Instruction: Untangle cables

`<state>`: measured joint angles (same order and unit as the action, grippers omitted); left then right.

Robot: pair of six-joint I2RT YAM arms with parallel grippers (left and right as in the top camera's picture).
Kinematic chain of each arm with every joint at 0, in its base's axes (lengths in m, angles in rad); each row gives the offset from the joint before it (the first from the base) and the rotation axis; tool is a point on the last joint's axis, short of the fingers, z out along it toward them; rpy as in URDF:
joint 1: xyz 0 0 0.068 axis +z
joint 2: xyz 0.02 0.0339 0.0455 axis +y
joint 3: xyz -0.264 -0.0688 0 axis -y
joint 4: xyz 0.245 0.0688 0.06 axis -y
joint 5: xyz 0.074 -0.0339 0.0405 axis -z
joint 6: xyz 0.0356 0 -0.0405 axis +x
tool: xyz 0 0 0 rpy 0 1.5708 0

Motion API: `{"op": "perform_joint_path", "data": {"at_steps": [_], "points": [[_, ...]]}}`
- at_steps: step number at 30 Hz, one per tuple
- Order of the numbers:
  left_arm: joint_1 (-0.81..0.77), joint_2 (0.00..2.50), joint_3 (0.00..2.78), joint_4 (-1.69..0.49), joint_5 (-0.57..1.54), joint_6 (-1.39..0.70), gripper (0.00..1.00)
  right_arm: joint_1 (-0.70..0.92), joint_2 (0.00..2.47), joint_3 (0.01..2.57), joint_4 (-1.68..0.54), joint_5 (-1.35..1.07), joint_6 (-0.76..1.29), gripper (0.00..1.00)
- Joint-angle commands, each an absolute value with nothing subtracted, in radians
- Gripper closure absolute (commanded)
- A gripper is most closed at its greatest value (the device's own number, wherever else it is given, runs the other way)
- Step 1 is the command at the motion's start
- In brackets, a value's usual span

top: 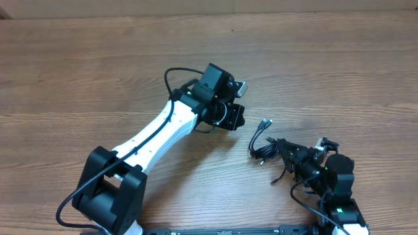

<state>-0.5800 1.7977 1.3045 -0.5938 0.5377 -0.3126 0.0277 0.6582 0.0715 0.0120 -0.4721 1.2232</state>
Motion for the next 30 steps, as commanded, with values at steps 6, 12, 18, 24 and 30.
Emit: {"op": "perform_joint_path", "data": {"at_steps": [6, 12, 18, 24, 30], "points": [[-0.623, 1.782, 1.330, -0.600, 0.622, -0.246, 0.94, 0.033, 0.856, 0.008, -0.047, -0.411, 1.198, 0.96], [-0.714, 1.783, 1.329, -0.606, 0.549, -0.052, 0.75, 0.034, 0.878, 0.008, -0.028, -0.412, 1.203, 0.96], [-0.797, 1.791, 1.328, -0.649, 0.290, -0.050, 0.75, 0.033, 0.878, 0.008, -0.028, -0.412, 1.203, 0.96], [-0.830, 1.796, 1.328, -0.662, 0.250, -0.021, 0.74, 0.034, 0.878, 0.008, -0.028, -0.413, 1.203, 0.95], [-0.832, 1.820, 1.323, -0.662, 0.256, -0.022, 0.63, 0.033, 0.878, 0.008, -0.028, -0.419, 1.203, 0.94]]}}
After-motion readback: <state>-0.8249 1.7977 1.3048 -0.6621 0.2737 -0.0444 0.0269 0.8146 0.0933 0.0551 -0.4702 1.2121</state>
